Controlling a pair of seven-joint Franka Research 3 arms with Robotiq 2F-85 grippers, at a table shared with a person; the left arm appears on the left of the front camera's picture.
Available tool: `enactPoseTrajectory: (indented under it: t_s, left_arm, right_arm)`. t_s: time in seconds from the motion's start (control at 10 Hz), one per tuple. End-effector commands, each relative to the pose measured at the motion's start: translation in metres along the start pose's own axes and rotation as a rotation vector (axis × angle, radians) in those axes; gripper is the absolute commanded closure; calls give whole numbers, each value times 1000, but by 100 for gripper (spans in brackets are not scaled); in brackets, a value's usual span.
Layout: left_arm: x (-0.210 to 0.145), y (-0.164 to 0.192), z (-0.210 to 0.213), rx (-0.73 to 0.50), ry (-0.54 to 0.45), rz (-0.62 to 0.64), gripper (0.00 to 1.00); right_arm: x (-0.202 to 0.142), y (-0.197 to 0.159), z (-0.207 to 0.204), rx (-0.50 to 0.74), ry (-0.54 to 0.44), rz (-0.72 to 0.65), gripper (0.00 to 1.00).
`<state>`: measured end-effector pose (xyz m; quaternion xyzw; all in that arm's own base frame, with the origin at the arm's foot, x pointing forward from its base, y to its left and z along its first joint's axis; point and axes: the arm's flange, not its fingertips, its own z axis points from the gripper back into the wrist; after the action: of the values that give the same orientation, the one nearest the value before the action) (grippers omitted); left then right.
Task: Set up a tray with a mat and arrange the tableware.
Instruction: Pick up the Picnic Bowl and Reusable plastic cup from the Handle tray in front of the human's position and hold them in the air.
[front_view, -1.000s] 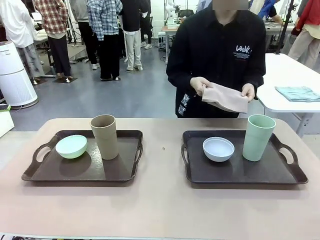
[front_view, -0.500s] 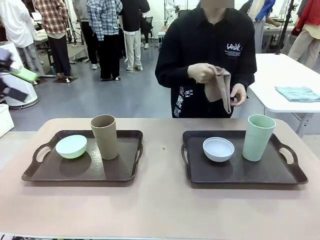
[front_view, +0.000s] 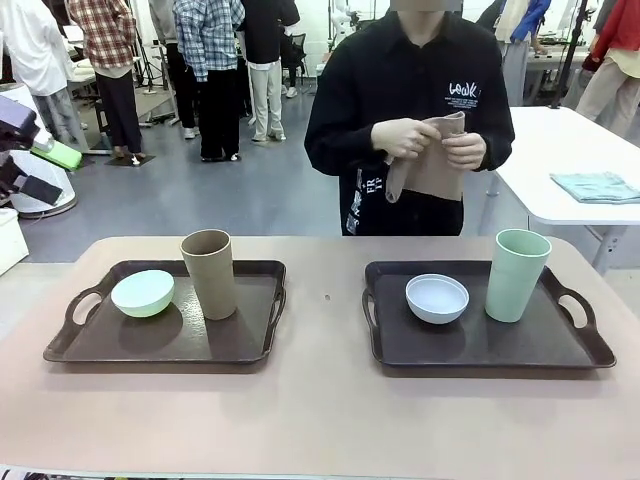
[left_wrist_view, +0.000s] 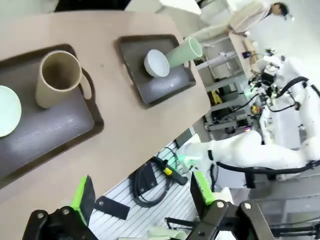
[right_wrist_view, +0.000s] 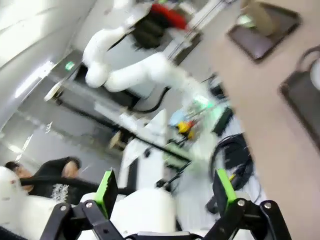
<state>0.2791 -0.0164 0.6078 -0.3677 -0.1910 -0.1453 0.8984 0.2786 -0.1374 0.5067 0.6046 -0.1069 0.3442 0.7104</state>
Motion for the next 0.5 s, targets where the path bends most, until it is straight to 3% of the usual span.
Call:
enactPoseTrajectory:
  t_s: [0.0,0.2,0.3,0.4]
  left_arm:
    - [12,-48,-18,120,2,-144,0]
    - [28,-97,-64,155,51,-300,0]
    - [38,-120,-89,184,52,-346,0]
    - [54,-157,-127,213,71,-384,0]
  right_arm:
    - [22,-30,-1,-458,-347,3,0]
    - [21,-51,-1,-823,-453,-23,0]
    - [15,-59,-3,-914,-410,20,0]
    - [-3,-65,-14,-595,72,250,0]
